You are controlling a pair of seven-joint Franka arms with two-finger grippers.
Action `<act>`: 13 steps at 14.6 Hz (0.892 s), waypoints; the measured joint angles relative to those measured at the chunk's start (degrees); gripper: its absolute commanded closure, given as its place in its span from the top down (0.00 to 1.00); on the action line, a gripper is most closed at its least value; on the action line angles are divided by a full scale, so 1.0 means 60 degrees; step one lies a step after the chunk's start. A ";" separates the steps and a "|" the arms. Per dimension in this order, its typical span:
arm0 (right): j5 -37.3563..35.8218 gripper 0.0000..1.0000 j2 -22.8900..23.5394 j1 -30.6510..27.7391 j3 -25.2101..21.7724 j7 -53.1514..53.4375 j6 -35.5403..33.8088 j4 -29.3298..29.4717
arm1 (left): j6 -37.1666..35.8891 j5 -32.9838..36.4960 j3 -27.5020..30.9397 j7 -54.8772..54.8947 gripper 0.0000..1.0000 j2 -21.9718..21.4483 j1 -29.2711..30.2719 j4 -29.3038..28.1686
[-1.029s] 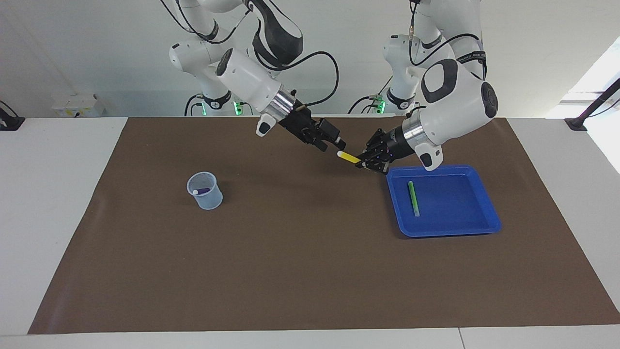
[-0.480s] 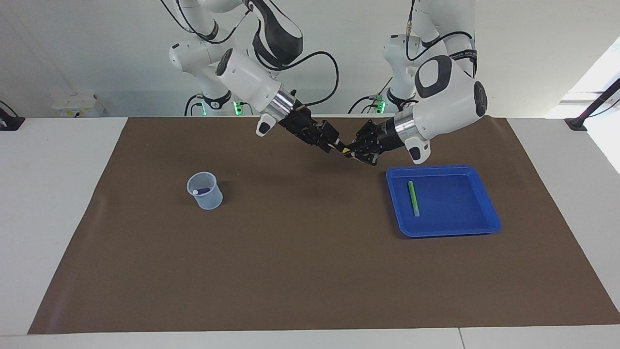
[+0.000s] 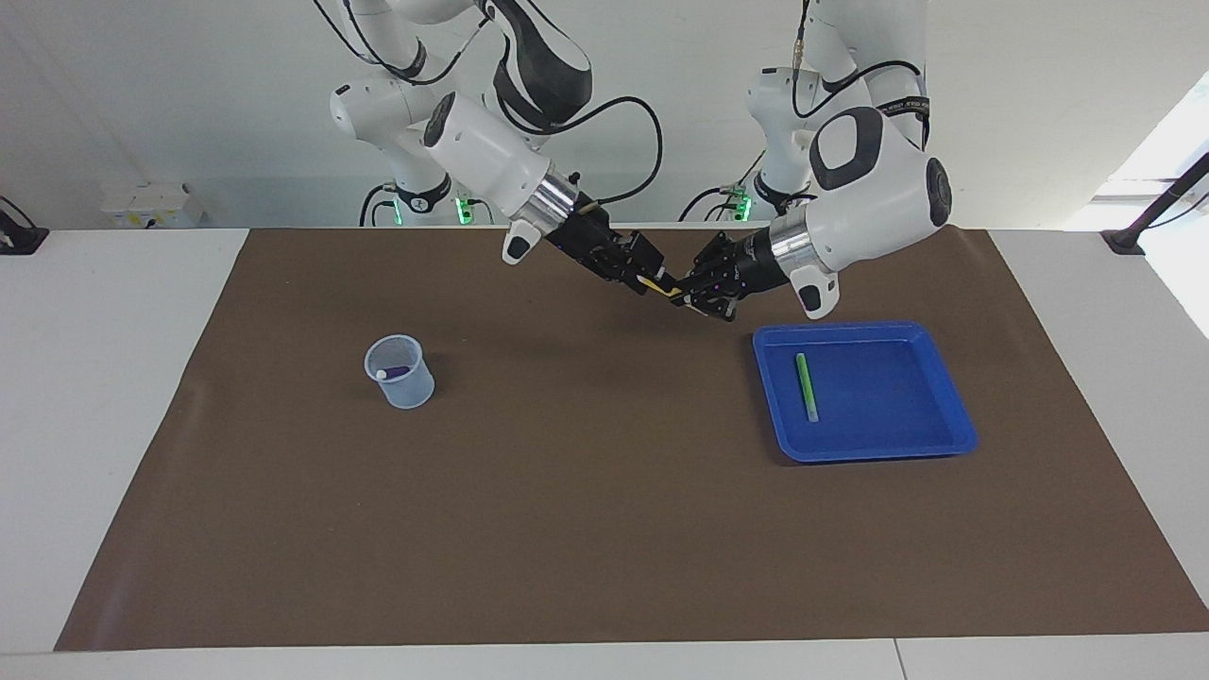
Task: Transfer and insert pens with both arms
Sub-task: 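Carry the yellow pen toward the right gripper and grasp it there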
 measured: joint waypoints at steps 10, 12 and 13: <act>0.0002 0.00 -0.0004 -0.0022 -0.0030 -0.0007 -0.0092 -0.0007 | 0.0073 -0.0188 0.0056 0.0005 0.00 -0.0019 0.0029 -0.0020; 0.0002 0.00 -0.0003 -0.0021 -0.0030 -0.0007 -0.0102 -0.0006 | 0.0075 -0.0189 0.0056 0.0009 0.00 -0.0025 0.0028 -0.0033; 0.0002 0.00 -0.0003 -0.0021 -0.0030 -0.0007 -0.0103 -0.0006 | 0.0076 -0.0189 0.0056 0.0009 0.00 -0.0026 0.0028 -0.0035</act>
